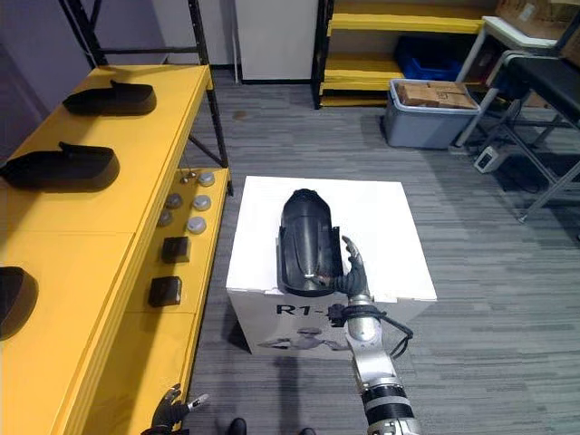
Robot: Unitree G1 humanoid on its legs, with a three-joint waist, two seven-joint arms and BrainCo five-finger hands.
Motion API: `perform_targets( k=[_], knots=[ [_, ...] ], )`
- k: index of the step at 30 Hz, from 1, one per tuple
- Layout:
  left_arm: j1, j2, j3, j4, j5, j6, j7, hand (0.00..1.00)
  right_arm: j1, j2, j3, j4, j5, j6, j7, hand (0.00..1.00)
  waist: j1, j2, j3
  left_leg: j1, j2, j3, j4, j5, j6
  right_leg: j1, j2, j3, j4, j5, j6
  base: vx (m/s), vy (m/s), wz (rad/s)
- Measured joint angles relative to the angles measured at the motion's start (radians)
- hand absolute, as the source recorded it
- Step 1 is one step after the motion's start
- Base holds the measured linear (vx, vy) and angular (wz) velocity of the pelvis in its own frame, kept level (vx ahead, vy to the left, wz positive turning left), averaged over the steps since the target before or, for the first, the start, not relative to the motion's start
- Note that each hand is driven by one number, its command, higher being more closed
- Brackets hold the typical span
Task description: Walk over and take plastic housings, then place them on the shelf
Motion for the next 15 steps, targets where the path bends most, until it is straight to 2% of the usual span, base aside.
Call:
perform_targets(
  k=[4,9,10,15],
  knots=[
    [-0.002,0.001,-0.015,-0.001,0.001,0.005,0.02,0.0,-0.051,0.033,-0.048,0.054,-0.097,0.06,-0.079,0.0,0.001,-0.002,0.001,0.001,-0.004,0.001,-0.005,0.0,0.0,0.003,0.001,0.0,-0.009,0.0,0.0,0.04,0.011,0.0],
    [-0.013,0.001,-0.016,-0.001,0.0,0.019,0.042,0.0,-0.097,0.042,-0.116,0.107,-0.11,0.087,-0.144,0.0,0.014,-0.009,0.006,0.005,-0.005,0.001,-0.011,0.0,0.0,0.007,0.001,0.0,-0.016,0.0,0.0,0.01,0.003,0.0],
    [-0.014,0.001,-0.017,-0.001,0.0,0.019,0.044,0.0,-0.107,0.043,-0.123,0.121,-0.1,0.088,-0.151,1.0,0.016,-0.009,0.006,0.007,-0.005,0.001,-0.013,0.0,0.0,0.009,0.001,0.0,-0.016,0.0,0.0,0.0,0.0,0.0],
    [-0.014,0.001,-0.017,0.001,-0.021,0.02,0.046,0.0,-0.148,0.058,-0.161,0.163,0.001,0.09,-0.154,1.0,0.016,-0.013,0.012,0.026,-0.004,0.006,-0.028,0.0,-0.001,0.02,0.002,0.004,-0.02,0.0,0.001,0.0,0.002,-0.02]
  ],
)
